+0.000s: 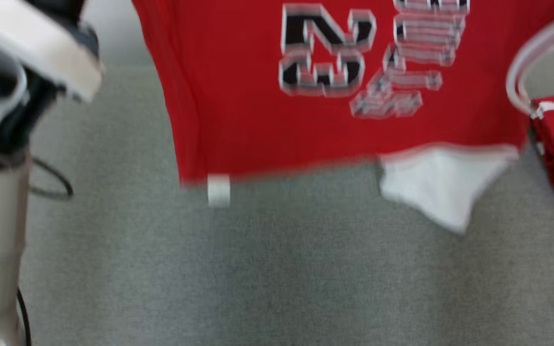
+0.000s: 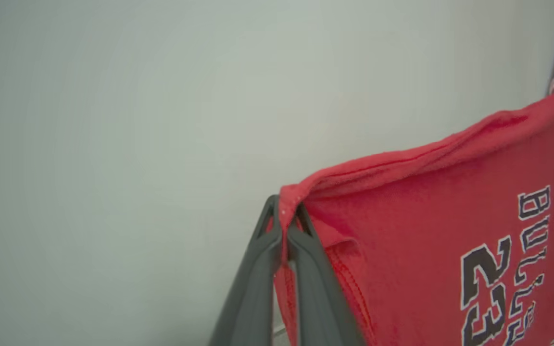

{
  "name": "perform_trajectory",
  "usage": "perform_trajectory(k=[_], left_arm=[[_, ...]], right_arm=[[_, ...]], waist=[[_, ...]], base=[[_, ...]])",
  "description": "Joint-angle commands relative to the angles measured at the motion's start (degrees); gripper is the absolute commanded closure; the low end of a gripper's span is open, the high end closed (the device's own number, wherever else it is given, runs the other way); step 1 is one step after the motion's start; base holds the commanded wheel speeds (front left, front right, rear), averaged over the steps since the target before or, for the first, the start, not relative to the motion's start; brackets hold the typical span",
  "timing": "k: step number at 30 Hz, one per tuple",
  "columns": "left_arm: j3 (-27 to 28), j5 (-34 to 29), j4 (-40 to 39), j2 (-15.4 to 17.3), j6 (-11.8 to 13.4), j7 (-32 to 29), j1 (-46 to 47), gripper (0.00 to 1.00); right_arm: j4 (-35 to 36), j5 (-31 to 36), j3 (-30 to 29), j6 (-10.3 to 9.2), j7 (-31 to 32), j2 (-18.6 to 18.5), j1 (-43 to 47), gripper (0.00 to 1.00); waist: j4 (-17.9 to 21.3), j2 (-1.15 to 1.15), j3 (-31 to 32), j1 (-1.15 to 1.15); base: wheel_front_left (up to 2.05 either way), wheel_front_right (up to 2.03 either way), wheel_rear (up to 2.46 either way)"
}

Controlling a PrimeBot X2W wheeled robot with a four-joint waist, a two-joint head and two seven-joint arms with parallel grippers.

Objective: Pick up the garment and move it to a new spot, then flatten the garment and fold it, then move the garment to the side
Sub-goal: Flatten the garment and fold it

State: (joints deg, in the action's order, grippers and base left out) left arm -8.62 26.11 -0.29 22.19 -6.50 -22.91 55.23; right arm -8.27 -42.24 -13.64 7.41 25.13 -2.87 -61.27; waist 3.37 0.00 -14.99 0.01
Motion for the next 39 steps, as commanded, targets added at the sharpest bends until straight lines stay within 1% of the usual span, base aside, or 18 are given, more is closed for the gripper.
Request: perform_trajectory(k=[1, 2, 6, 8, 10, 12, 14, 16, 19, 20, 21, 24, 31, 35, 37, 39], left_arm=[[-0.28, -1.38, 1.22, -0.01, 0.08, 1.02, 1.93, 1.0], [-0.89, -3.37, 4.19, -0.39, 0.06, 3.68, 5.09, 1.0], [-2.2, -8.98, 15.57, -2.57, 1.4, 15.3, 16.17, 1.0], [-2.43, -11.05, 20.61, -3.15, 2.21, 21.22, 19.84, 1.0], [-3.44, -12.87, 25.28, -3.49, 2.31, 26.62, 21.83, 1.0], [-4.55, -13.78, 29.82, -3.97, 1.83, 30.94, 21.89, 1.0], [-5.59, -14.26, 34.53, -3.69, 1.57, 33.93, 19.61, 1.0], [-6.12, -14.0, 37.7, -4.2, 1.36, 36.05, 17.13, 1.0], [-7.13, -13.86, 40.49, -4.54, 0.93, 37.61, 10.57, 1.0], [-7.52, -13.9, 40.7, -4.67, 0.77, 37.82, 7.85, 1.0], [-7.8, -13.77, 40.63, -4.9, 0.72, 38.04, 4.96, 1.0], [-8.12, -13.24, 37.39, -5.4, 0.24, 38.09, -3.53, 1.0], [-8.54, -13.14, 28.35, -6.59, 0.11, 38.06, -24.81, 1.0], [-9.47, -13.72, 25.05, -6.91, 0.5, 38.07, -34.65, 1.0], [-10.16, -14.36, 23.47, -6.7, 0.96, 38.07, -39.35, 1.0], [-10.14, -14.35, 21.44, -6.47, 1.94, 38.08, -43.88, 1.0]], right_arm=[[-1.13, 0.44, 0.1, 0.11, -1.32, -0.09, -1.98, 1.0], [-4.21, 1.21, 0.89, 0.11, -3.65, -0.1, -5.08, 1.0], [-14.71, 2.02, 3.73, 0.11, -13.8, -0.09, -15.68, 1.0], [-19.47, 1.29, 5.08, 0.11, -18.61, -0.13, -19.34, 1.0], [-23.83, 0.79, 7.09, 0.1, -21.42, -0.09, -21.14, 1.0], [-27.13, -0.36, 9.52, 0.1, -22.87, -0.09, -20.84, 1.0], [-29.32, -1.14, 12.07, 0.09, -24.74, -0.18, -17.53, 1.0], [-29.86, -1.92, 14.72, 0.08, -25.77, -0.19, -13.22, 1.0], [-28.39, -2.16, 17.92, 0.08, -26.61, -0.09, -3.81, 1.0], [-27.29, -0.85, 18.97, 0.08, -26.94, -0.29, -0.18, 1.0], [-25.96, 0.79, 20.25, 0.08, -27.41, -1.4, 3.65, 1.0], [-21.06, 0.27, 21.45, 0.07, -26.36, -2.21, 15.58, 1.0], [-7.88, -2.73, 19.34, 0.07, -20.36, -4.17, 41.64, 1.0], [-1.43, -1.94, 17.21, 0.06, -17.01, -3.72, 54.16, 1.0], [1.34, -1.15, 15.78, 0.06, -15.64, -3.28, 59.81, 1.0], [4.27, -0.79, 13.99, 0.06, -14.63, -2.57, 64.96, 1.0]], waist=[[-0.16, 0.0, -5.79, -0.01], [-0.16, 0.0, -7.01, -0.01], [0.15, 0.0, -11.04, -0.01], [0.49, 0.0, -12.35, -0.01], [0.71, 0.0, -13.46, -0.01], [0.94, 0.0, -14.13, -0.01], [1.38, 0.0, -13.93, -0.01], [1.61, 0.0, -13.47, -0.01], [1.66, 0.0, -11.97, -0.01], [1.67, 0.0, -11.29, -0.01], [1.62, 0.0, -10.55, -0.01], [1.37, 0.0, -8.2, -0.01], [0.69, 0.0, -2.07, -0.01], [0.5, 0.0, 1.07, -0.01], [0.5, 0.0, 2.54, -0.01], [0.7, 0.0, 3.73, -0.01]], base=[[0.0, 0.0, 0.0], [0.0, 0.0, 0.0], [0.0, 0.0, 0.0], [0.0, 0.0, 0.0], [0.0, 0.0, 0.0], [0.0, 0.0, 0.0], [0.0, 0.0, 0.0], [0.0, 0.0, 0.0], [0.0, 0.0, 0.0], [0.0, 0.0, 0.0], [0.0, 0.0, 0.0], [0.0, 0.0, 0.0], [0.0, 0.0, 0.0], [0.0, 0.0, 0.0], [0.0, 0.0, 0.0], [0.0, 0.0, 0.0]])
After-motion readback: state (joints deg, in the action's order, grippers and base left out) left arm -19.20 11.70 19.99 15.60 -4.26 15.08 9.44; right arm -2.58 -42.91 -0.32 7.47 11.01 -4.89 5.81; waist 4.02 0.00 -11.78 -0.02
